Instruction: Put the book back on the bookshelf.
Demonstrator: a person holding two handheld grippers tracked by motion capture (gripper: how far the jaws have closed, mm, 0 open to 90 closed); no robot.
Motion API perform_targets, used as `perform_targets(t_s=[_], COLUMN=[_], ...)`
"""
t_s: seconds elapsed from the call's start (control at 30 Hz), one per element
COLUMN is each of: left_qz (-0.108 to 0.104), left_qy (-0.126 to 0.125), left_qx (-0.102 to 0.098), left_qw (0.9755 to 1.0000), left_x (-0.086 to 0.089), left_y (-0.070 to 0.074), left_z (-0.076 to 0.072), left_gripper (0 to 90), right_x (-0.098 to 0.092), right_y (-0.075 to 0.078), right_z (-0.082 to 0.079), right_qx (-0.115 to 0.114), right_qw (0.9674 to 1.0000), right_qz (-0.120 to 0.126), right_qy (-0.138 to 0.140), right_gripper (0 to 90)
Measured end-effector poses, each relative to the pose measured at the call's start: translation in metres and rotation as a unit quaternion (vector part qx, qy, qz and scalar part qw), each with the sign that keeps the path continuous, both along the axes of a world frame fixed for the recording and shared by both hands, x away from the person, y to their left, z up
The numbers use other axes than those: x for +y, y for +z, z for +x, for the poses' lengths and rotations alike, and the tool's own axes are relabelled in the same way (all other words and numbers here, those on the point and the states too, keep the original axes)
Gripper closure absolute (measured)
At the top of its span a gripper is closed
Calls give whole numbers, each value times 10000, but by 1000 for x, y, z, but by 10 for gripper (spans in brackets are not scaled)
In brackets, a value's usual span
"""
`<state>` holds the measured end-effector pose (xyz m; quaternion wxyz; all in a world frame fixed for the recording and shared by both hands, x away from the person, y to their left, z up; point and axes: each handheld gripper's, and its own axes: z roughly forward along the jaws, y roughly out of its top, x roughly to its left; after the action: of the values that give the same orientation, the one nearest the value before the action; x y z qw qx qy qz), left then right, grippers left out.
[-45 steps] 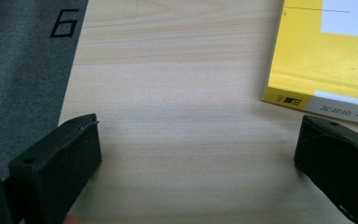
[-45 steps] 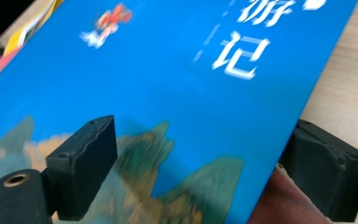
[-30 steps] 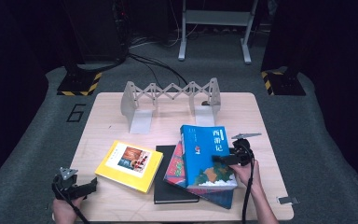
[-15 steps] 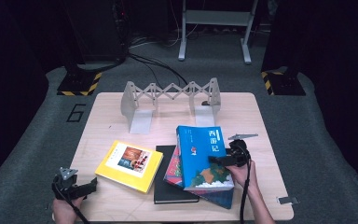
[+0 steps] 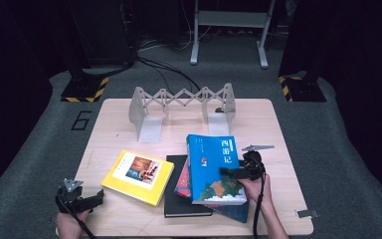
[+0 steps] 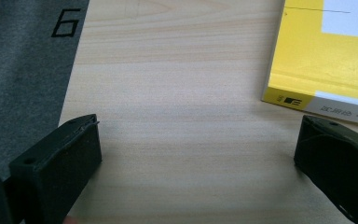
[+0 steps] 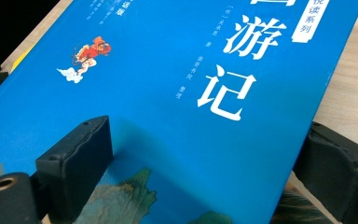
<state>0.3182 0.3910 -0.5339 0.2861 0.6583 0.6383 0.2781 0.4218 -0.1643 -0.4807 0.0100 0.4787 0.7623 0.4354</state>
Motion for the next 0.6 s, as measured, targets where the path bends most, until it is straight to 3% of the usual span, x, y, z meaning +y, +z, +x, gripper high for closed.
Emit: perform_targets(t_s=[0.6], left_qz=[-7], left_qy=[-22], left_qx=[-3], left_qw=[10000], left_x=[0], left_y=[0], left_z=[0], left_gripper=[5], right_x=[21], right_y=[8], right_z=[-7], right_qx=[-79], right_qw=[9998], right_qz=[-170], right_qy=[-64], right_gripper=[75])
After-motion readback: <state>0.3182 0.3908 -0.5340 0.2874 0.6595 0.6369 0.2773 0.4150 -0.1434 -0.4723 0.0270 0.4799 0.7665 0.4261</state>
